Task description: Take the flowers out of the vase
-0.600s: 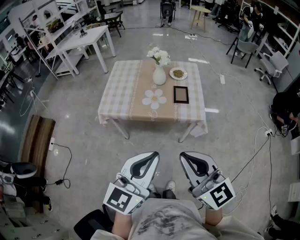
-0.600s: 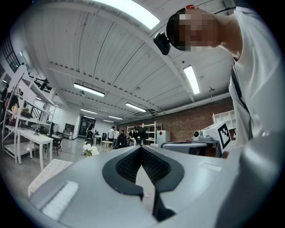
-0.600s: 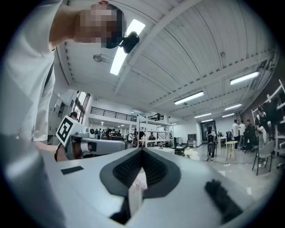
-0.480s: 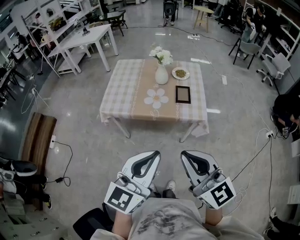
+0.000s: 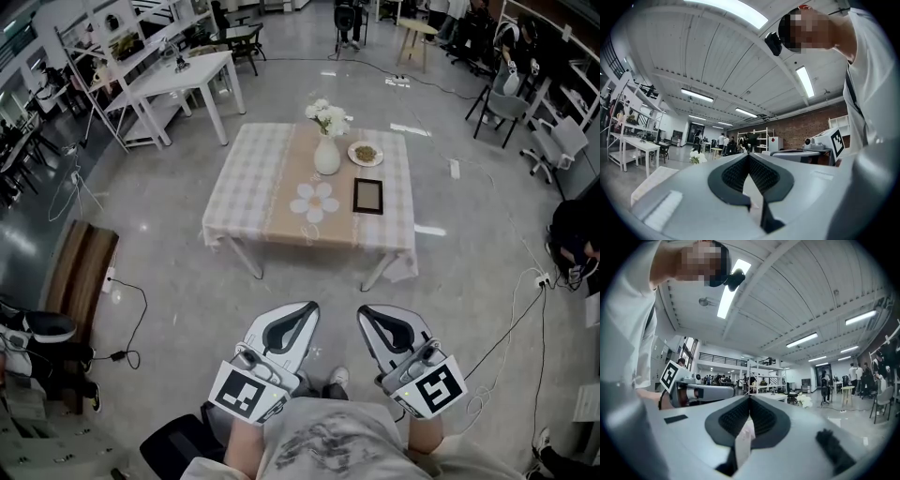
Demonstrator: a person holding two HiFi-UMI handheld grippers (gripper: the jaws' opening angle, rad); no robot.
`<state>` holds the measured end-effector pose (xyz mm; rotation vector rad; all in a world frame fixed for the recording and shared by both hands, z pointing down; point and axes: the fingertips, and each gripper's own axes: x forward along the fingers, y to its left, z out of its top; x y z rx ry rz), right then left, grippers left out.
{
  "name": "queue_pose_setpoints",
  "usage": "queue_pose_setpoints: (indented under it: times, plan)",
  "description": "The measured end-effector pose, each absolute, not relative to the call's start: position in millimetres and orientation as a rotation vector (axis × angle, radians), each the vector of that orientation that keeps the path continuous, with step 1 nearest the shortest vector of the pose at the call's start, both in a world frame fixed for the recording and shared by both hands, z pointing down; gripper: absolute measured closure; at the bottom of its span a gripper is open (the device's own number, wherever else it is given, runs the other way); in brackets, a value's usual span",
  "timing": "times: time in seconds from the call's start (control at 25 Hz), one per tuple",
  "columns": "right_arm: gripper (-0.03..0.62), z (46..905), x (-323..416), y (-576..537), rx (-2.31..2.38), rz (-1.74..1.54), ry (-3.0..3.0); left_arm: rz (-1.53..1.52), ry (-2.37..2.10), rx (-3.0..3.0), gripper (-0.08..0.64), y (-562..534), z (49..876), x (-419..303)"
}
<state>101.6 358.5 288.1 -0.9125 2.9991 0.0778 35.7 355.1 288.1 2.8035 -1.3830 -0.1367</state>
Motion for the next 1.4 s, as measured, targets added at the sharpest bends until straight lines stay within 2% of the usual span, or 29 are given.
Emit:
queue_pose_setpoints:
  times: [0.52, 1.4]
  plan:
    - [0.575, 286, 110, 338, -0.834, 0.063, 3.002, -0.104, -1.443, 2.778, 0.551, 343, 288, 42]
    - [0.575, 299, 56, 245, -0.978, 0.076, 3.042, -0.118, -1.319, 2.799, 0.551, 249, 299, -4]
